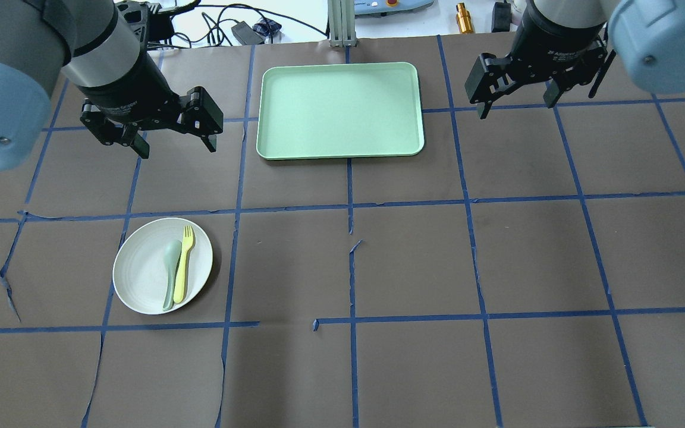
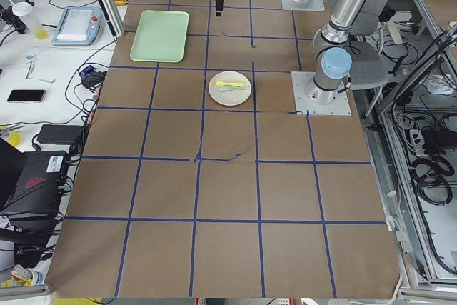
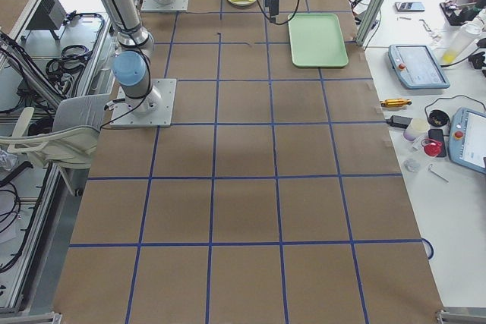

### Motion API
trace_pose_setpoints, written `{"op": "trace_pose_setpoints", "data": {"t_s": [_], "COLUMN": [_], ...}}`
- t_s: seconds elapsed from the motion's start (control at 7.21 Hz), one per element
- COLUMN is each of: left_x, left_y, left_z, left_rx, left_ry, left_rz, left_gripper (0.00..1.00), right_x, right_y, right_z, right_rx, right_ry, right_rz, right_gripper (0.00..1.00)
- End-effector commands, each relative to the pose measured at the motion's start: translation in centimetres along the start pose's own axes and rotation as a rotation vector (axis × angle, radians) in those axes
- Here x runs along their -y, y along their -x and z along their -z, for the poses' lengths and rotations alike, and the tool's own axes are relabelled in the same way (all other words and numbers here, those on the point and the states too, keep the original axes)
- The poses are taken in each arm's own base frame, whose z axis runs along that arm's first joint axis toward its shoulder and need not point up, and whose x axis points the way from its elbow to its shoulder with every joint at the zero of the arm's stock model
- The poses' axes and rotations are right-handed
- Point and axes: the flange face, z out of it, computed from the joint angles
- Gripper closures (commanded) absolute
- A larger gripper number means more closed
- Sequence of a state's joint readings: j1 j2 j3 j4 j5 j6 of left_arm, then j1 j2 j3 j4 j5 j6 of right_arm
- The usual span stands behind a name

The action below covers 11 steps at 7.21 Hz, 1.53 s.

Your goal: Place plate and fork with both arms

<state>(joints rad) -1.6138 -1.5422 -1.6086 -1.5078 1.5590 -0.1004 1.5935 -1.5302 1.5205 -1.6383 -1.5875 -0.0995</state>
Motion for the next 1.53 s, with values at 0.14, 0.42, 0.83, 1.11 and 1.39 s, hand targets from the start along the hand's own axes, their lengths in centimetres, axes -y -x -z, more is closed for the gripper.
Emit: {"op": "trace_pose_setpoints", "data": {"t_s": [0.14,0.42,0.83,1.11,1.39], "left_x": [0.1,0.2,0.7,0.5,0.4], "left_y": [0.0,0.0,3.9,13.3,20.3], "left_z": [-0.1,-0.1,-3.0,-9.3,-13.2], "left_rx": [0.0,0.001,0.009,-0.009,-0.022], "left_ry": [0.002,0.001,0.052,0.176,0.182], "left_rz": [-0.001,-0.007,-0.032,0.027,0.06], "left_gripper": [0.0,0.0,0.0,0.0,0.0], "right_x": [-0.1,-0.2,-0.2,-0.2,-0.2], "right_y": [0.0,0.0,0.1,0.1,0.1], "right_z": [-0.1,-0.2,-0.4,-0.4,-0.4], "right_rx": [0.0,0.002,0.003,0.003,0.003], "right_ry": [0.004,0.011,0.016,0.017,0.019], "right_rz": [-0.009,-0.007,-0.007,-0.007,-0.007], "right_gripper": [0.0,0.0,0.0,0.0,0.0]}}
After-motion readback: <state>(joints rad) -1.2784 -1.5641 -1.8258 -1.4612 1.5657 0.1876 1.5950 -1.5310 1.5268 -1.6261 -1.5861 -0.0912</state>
